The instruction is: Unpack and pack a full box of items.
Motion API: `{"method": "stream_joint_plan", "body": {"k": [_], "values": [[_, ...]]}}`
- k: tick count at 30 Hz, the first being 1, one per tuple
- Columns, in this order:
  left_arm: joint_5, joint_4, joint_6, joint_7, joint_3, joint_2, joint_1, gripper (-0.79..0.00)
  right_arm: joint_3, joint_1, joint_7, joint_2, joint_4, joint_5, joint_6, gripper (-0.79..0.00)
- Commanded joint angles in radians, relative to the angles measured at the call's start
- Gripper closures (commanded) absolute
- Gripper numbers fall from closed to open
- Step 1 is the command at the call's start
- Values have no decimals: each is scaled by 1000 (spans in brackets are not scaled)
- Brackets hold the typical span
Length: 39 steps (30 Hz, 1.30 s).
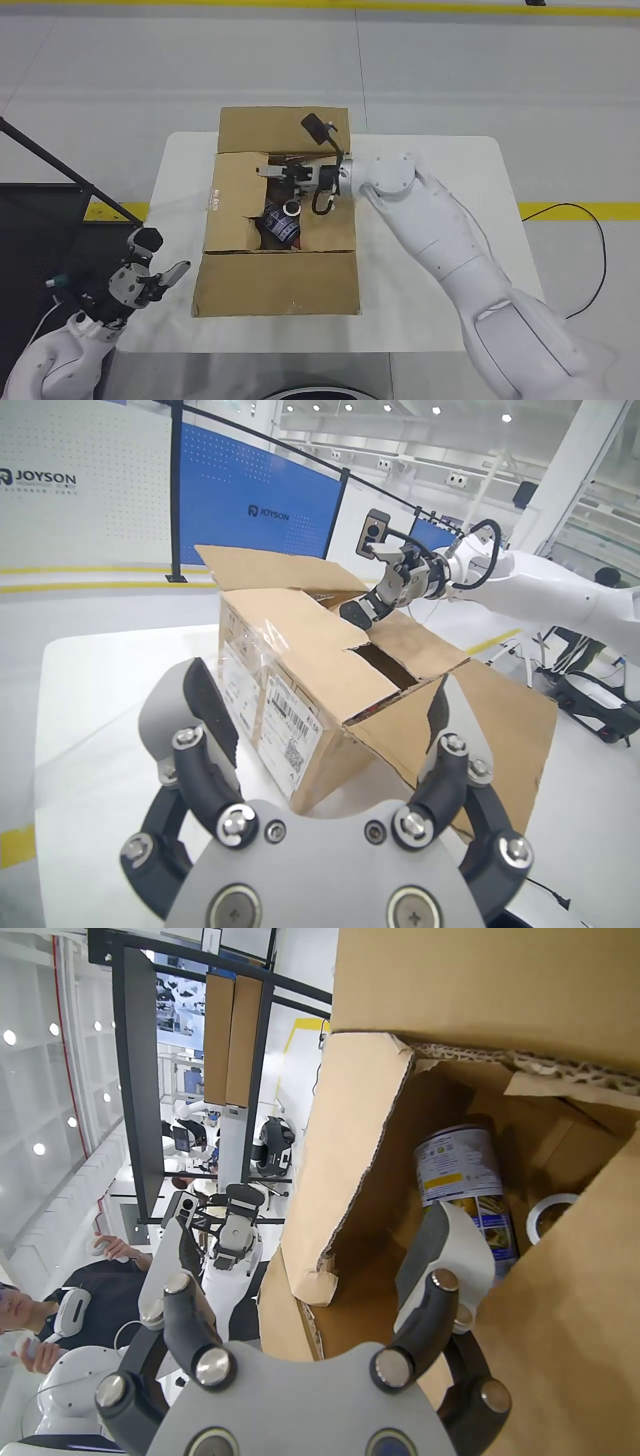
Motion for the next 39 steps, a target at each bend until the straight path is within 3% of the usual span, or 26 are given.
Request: {"method": "stream_joint_plan", "body": {"k": [1,14,28,39], "values": [[34,-16,20,24,1,-3,17,-785,-15,9,6,-20,36,33,-9,-785],[169,-70,139,43,55,-14,42,-785,-35,77,117,-118,197,212,-94,-785],[270,-163,348,-66,106,-21,18,-785,-51,131,111,-188,174,232,-164,-785],[214,-137,436,-94,102,-26,-19,-785,-58,159,166,-238,212,267,-192,-785]]}}
